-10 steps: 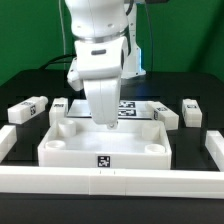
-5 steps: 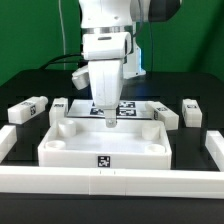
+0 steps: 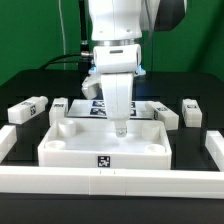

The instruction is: Assemble desk

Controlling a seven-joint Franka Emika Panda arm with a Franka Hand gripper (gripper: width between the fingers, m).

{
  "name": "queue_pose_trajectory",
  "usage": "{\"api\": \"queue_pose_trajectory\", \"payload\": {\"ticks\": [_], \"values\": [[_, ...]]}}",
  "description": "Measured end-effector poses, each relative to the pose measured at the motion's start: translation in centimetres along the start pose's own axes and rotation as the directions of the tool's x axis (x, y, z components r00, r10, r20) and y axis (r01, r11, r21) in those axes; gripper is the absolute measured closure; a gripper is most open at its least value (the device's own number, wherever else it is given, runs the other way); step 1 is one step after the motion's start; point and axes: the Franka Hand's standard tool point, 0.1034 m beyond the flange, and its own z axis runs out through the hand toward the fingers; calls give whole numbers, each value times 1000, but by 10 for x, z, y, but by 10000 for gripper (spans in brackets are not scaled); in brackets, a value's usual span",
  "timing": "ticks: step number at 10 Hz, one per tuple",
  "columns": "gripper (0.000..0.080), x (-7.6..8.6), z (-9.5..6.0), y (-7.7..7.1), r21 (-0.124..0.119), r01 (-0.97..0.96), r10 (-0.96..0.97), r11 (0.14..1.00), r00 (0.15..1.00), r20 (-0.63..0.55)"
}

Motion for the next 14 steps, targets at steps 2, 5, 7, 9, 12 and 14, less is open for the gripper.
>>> {"api": "queue_pose_trajectory", "payload": {"ticks": [2, 5, 7, 9, 12, 14], "values": [[150, 3, 6, -2, 10, -12, 12, 1000, 1000, 0], [397, 2, 6, -2, 11, -14, 14, 1000, 1000, 0], [605, 1, 7, -3, 12, -15, 15, 1000, 1000, 0], [741, 1, 7, -3, 13, -17, 17, 1000, 1000, 1], [741, 1, 7, -3, 13, -18, 18, 1000, 1000, 1], [741, 3, 7, -3, 21, -8, 8, 1000, 1000, 2]]}}
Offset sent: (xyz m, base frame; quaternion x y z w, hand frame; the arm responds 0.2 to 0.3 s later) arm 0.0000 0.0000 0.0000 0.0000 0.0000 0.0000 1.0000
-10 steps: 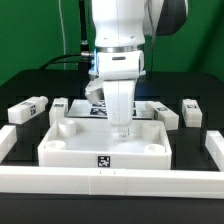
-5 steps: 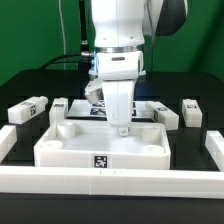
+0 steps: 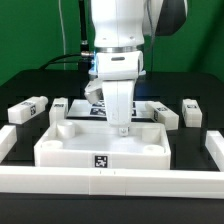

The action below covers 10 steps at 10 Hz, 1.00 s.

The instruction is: Assemble desk

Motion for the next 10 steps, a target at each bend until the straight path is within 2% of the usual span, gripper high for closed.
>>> {"api": "queue_pose_trajectory", "payload": {"ticks": [3, 7, 10], "values": [[741, 17, 1, 13, 46, 76, -76, 996, 997, 12], [741, 49, 4, 26, 40, 53, -53, 998, 999, 5], [741, 64, 5, 29, 55, 17, -18, 998, 1000, 9]]}}
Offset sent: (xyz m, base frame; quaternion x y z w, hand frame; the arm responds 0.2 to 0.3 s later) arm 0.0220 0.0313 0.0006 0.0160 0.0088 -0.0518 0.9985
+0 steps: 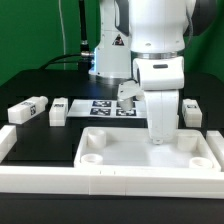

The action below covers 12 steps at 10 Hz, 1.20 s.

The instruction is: Assemble desk

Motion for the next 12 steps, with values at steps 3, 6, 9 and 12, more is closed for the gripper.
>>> {"api": "queue_pose_trajectory", "payload": {"ticks": [3, 6, 9, 12], "values": [[741, 9, 1, -2, 2, -24, 24, 1000, 1000, -1], [741, 4, 0, -1, -7, -26, 26, 1000, 1000, -2], [473, 3, 1, -2, -6, -28, 28, 1000, 1000, -2], [190, 8, -14, 2, -30, -84, 84, 996, 996, -1]]}}
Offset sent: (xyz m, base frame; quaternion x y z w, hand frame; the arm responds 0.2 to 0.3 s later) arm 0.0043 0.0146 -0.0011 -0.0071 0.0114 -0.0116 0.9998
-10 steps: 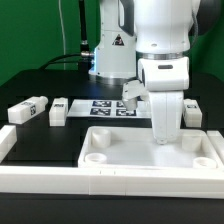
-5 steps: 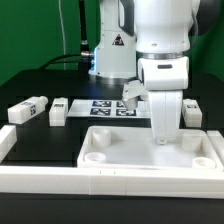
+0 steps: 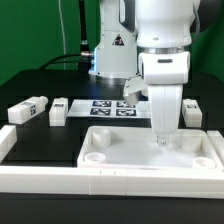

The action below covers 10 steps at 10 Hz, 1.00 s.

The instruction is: Assemble desk

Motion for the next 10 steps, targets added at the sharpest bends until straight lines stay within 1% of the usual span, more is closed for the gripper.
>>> {"api": "queue_pose_trajectory", "payload": {"ticks": [1, 3, 5, 6, 7, 10], "values": [[162, 4, -10, -3, -11, -49, 49, 999, 999, 2], [152, 11, -28, -11, -31, -124, 124, 992, 992, 2], [151, 20, -41, -21, -40, -240, 240, 970, 971, 2], [151, 27, -44, -23, -52, -239, 239, 970, 971, -5], [151, 30, -42, -22, -68, -221, 221, 973, 975, -17], [151, 28, -41, -22, -64, -249, 249, 966, 968, -17]]}}
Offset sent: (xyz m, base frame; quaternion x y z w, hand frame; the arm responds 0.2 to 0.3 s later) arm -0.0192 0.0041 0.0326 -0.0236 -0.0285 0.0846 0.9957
